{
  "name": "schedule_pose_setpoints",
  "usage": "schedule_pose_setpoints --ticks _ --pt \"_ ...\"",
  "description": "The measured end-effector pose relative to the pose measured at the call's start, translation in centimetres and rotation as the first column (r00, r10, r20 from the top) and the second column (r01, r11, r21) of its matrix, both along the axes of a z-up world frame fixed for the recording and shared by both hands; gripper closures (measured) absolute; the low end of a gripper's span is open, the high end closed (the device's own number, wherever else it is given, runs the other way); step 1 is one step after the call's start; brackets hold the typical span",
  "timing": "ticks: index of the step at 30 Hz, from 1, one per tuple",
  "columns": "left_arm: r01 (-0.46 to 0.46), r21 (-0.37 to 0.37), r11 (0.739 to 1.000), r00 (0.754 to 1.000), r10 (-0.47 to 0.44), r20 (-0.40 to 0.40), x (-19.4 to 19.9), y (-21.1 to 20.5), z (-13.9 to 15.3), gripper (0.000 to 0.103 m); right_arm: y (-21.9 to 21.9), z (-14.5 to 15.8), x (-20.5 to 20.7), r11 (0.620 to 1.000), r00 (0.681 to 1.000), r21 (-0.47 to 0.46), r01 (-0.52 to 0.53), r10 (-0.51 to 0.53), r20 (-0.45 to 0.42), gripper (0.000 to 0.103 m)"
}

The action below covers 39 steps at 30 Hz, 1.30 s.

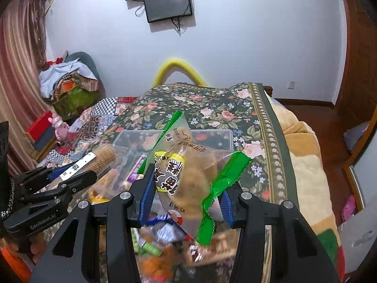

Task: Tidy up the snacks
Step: 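Carry both snacks over the clear box, lower them in and release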

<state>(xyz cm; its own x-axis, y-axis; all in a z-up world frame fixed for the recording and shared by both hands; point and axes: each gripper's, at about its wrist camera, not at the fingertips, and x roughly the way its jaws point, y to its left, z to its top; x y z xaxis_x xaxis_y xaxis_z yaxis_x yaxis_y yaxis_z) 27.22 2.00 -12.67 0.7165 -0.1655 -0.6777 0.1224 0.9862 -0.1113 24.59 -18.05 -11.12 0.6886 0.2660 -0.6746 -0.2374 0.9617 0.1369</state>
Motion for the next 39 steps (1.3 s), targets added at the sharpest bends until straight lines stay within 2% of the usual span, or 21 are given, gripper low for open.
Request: schedule_pose_setpoints --ticks 13,20,23,26,35,39 --pt "0.005 -0.009 1.000 0.994 -0.006 -0.108 6.5 -1.0 -3.9 0.064 2.1 -4.2 4.4 0.995 0.990 -0.079 -0.068 0.058 -0.125 0.058" --pt "0.033 0.026 0.999 0.990 -0.029 -0.139 7.4 -1.8 -5.5 0.063 1.9 -5.6 5.5 0.993 0.978 -0.059 -0.100 0.087 -0.188 0.058" --pt "0.026 0.032 0.999 0.992 -0.022 -0.121 7.1 -1.7 -5.1 0.063 1.7 -5.9 5.5 0.994 0.976 -0.053 -0.093 0.080 -0.201 0.056" --pt "0.025 0.026 0.999 0.994 -0.022 -0.111 6.8 -1.5 -4.4 0.063 1.6 -5.5 5.2 0.994 0.979 -0.067 -0.085 0.070 -0.189 0.054" --pt "0.013 0.025 1.000 0.998 -0.011 -0.062 4.1 -0.5 -1.2 0.063 0.5 -2.2 3.2 0.996 0.996 -0.081 -0.039 0.032 -0.086 0.028" --pt "0.013 0.031 0.999 0.999 -0.012 -0.040 2.0 0.1 0.3 0.056 -0.2 -0.4 1.5 0.996 0.999 -0.080 -0.029 0.026 -0.038 0.024"
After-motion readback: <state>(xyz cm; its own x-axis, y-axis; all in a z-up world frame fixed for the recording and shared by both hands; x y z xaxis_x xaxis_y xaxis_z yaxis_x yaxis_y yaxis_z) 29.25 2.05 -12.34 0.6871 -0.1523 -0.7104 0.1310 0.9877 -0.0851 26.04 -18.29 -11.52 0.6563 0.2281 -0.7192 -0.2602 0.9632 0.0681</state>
